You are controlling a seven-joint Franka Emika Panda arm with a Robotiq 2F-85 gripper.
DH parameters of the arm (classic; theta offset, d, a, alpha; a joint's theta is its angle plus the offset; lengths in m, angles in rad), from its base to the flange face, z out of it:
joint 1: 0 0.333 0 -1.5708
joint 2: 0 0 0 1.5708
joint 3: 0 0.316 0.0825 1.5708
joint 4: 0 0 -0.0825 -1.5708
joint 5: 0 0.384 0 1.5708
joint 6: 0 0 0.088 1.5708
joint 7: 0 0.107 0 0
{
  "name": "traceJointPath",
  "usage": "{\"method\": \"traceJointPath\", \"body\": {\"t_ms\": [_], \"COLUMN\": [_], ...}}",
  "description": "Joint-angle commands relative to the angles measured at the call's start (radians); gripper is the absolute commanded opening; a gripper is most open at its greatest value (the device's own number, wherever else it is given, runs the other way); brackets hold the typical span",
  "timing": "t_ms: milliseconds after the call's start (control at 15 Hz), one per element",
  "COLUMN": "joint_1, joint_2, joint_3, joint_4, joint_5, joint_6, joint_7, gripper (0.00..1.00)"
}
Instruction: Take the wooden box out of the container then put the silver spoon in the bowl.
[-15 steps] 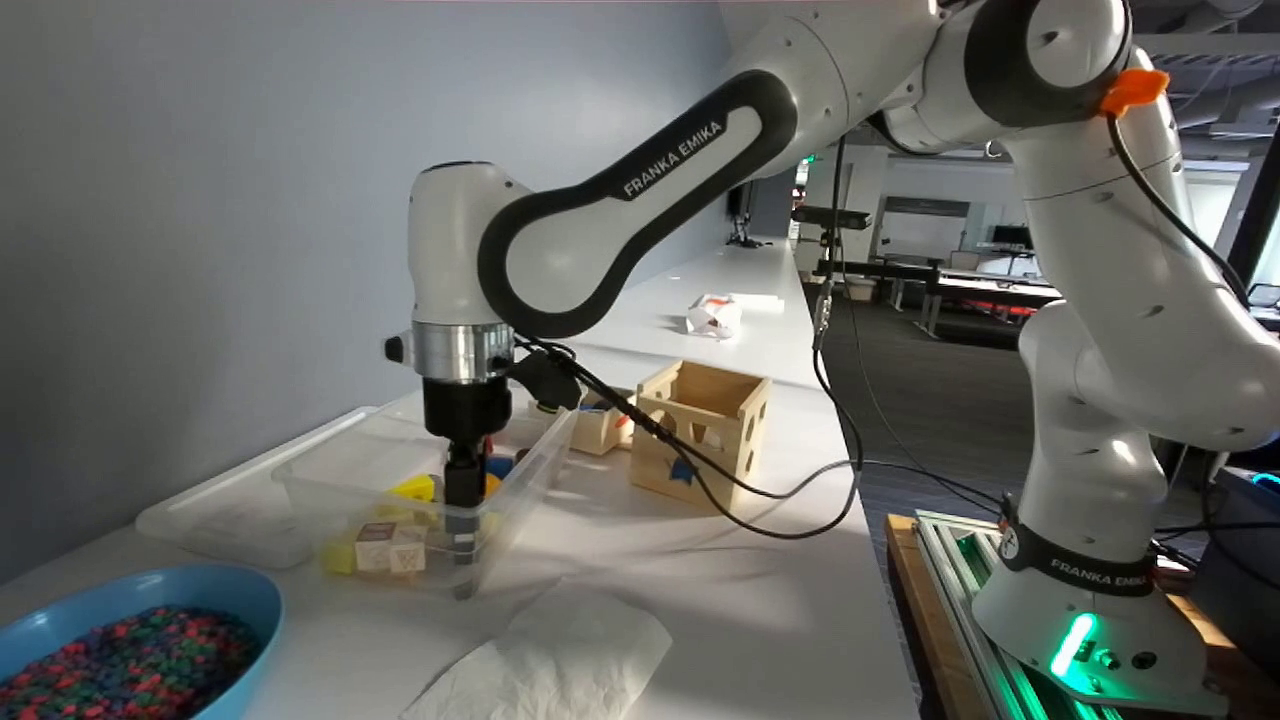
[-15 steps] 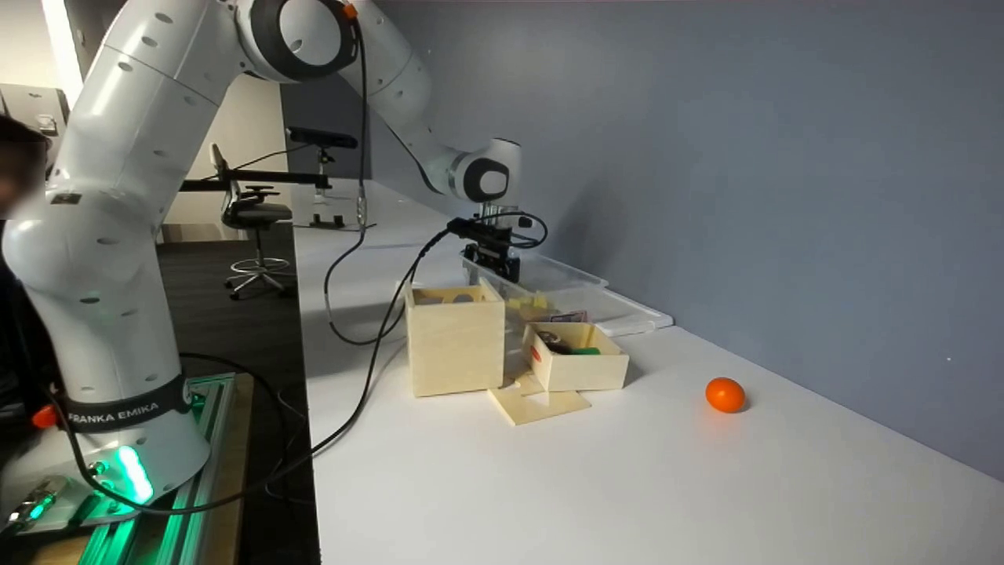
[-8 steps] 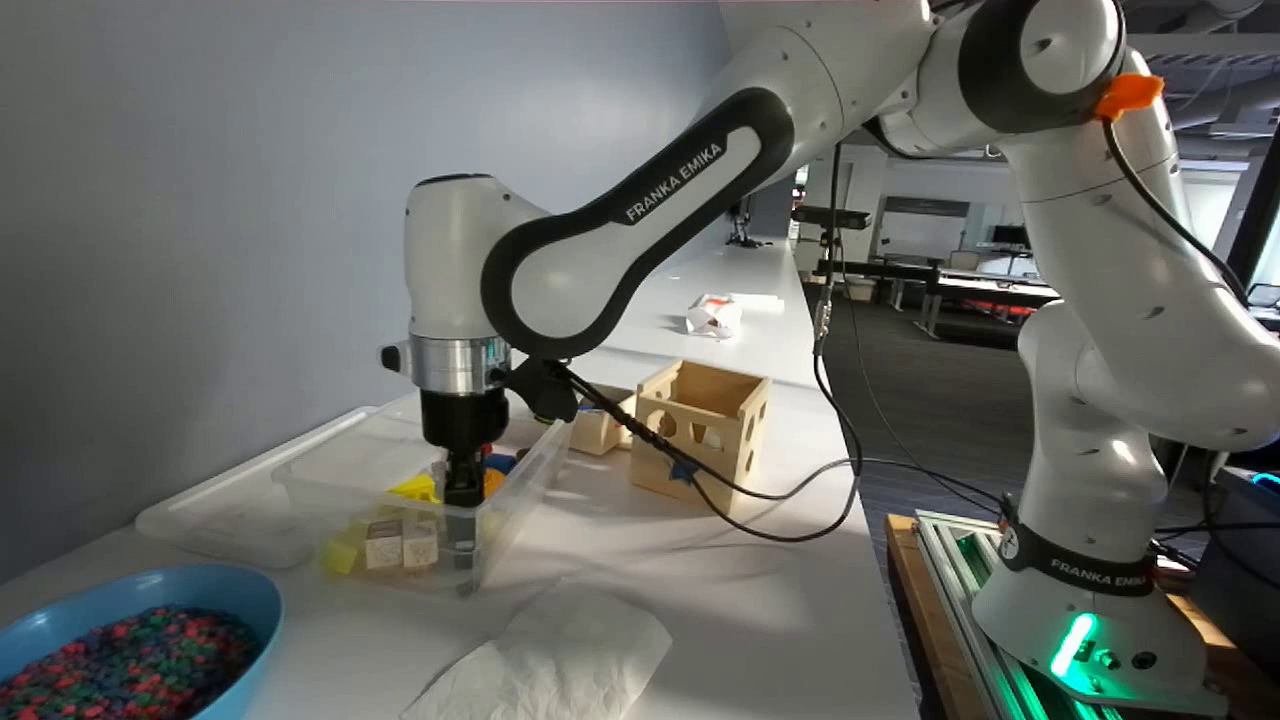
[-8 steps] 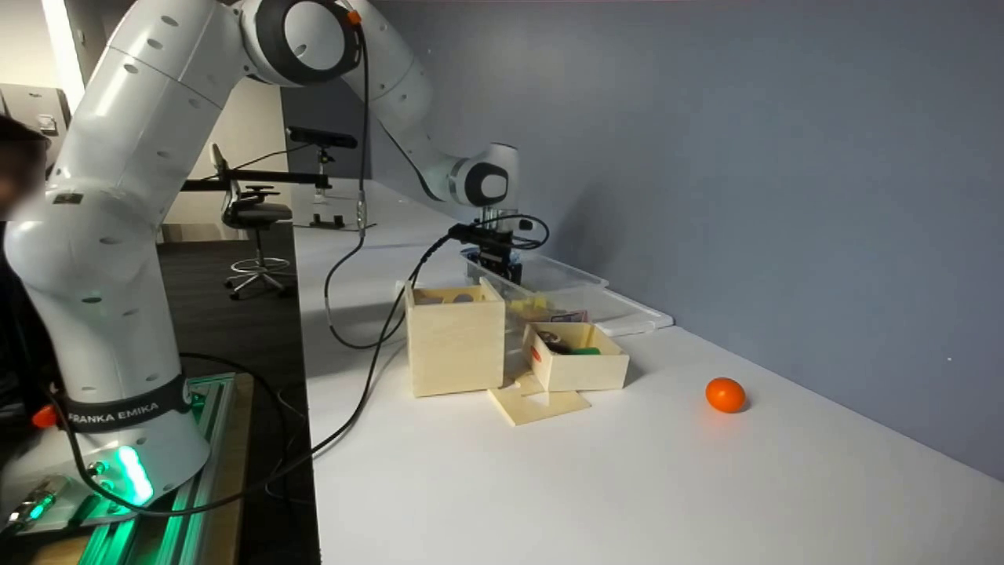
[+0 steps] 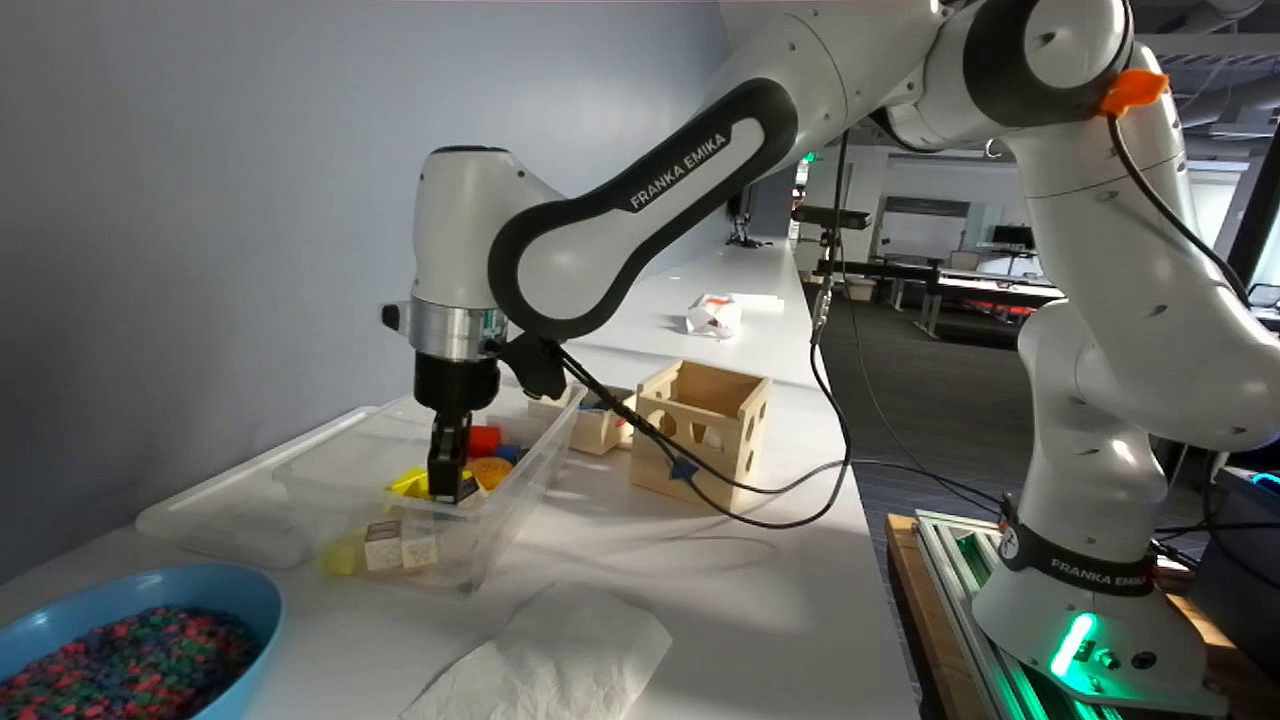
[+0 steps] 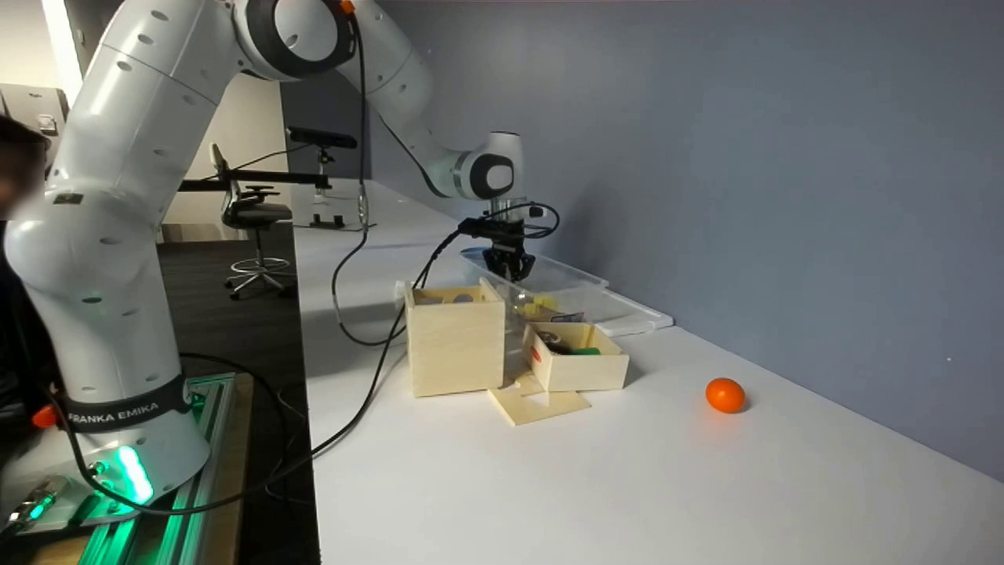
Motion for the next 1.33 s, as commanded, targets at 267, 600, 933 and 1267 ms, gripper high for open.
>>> {"method": "traceJointPath", "body": {"t_ms": [267,600,933,1267], "joint_1": [-0.024,-0.067,-0.041,-0.045], "joint_2": [-0.094,-0.171,-0.149,-0.099], "joint_3": [-0.007,0.020,-0.036,-0.069], "joint_4": [-0.045,-0.060,-0.045,-0.056], "joint_5": [0.001,0.080,-0.023,-0.052], "joint_6": [0.060,0.055,-0.038,-0.068], "joint_7": [0.036,-0.020,0.081,0.143], "gripper": [0.09,0.09,0.09,0.09]}}
